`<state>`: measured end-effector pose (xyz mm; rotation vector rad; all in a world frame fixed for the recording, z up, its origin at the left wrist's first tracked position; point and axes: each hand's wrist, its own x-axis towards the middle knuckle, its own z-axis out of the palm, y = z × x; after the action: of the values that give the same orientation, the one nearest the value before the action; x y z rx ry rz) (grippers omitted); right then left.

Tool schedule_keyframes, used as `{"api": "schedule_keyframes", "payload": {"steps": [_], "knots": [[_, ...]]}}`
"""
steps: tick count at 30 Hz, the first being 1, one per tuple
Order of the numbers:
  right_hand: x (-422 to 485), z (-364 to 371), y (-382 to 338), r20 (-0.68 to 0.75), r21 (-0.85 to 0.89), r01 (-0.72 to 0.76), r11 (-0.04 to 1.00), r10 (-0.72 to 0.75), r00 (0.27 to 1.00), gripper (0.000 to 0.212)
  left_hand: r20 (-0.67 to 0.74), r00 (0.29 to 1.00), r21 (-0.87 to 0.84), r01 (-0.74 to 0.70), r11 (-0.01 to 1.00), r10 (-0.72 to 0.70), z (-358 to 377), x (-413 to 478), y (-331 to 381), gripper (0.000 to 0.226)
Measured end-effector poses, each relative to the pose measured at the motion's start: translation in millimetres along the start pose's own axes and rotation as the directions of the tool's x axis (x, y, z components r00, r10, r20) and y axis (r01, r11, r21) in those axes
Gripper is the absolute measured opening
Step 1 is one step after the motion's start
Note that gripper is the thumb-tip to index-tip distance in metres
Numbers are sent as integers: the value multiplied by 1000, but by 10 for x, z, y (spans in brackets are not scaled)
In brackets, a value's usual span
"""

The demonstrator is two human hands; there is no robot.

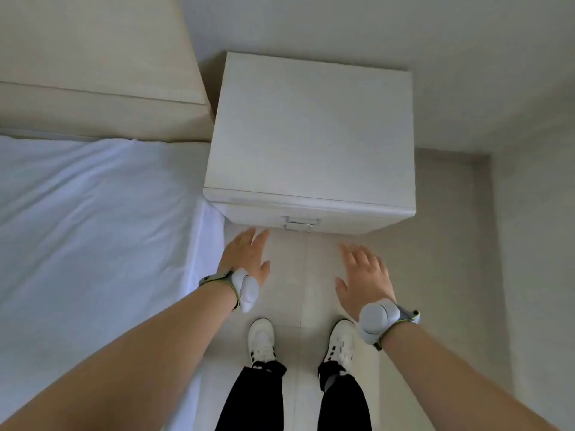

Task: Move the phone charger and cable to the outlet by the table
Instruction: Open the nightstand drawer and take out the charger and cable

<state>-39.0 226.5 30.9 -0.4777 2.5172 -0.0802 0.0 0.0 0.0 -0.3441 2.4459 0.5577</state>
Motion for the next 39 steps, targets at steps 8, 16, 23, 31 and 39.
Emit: {"api": "schedule_keyframes", "payload": {"steps": [8,16,23,31,39], "knots": [[777,795,222,108,-20,64,998,-62,992,67,-202,978,115,-34,993,56,426,842,-67,78],[1527,1230,291,82,22,68,997,-69,994,69,-456,883,127,-59,990,111,737,1261,-283,85],[1995,1537,123,132,-4,91,996,-90,987,77,-522,834,145,-119,982,179,857,1348,-386,83],[1978,1548,169,199,13,93,996,-94,975,76,-514,845,137,-91,986,149,864,1335,-359,84],[1420,1215,242,-295,183,340,922,-279,914,33,-227,956,271,-123,955,188,1176,1143,-241,75]]}}
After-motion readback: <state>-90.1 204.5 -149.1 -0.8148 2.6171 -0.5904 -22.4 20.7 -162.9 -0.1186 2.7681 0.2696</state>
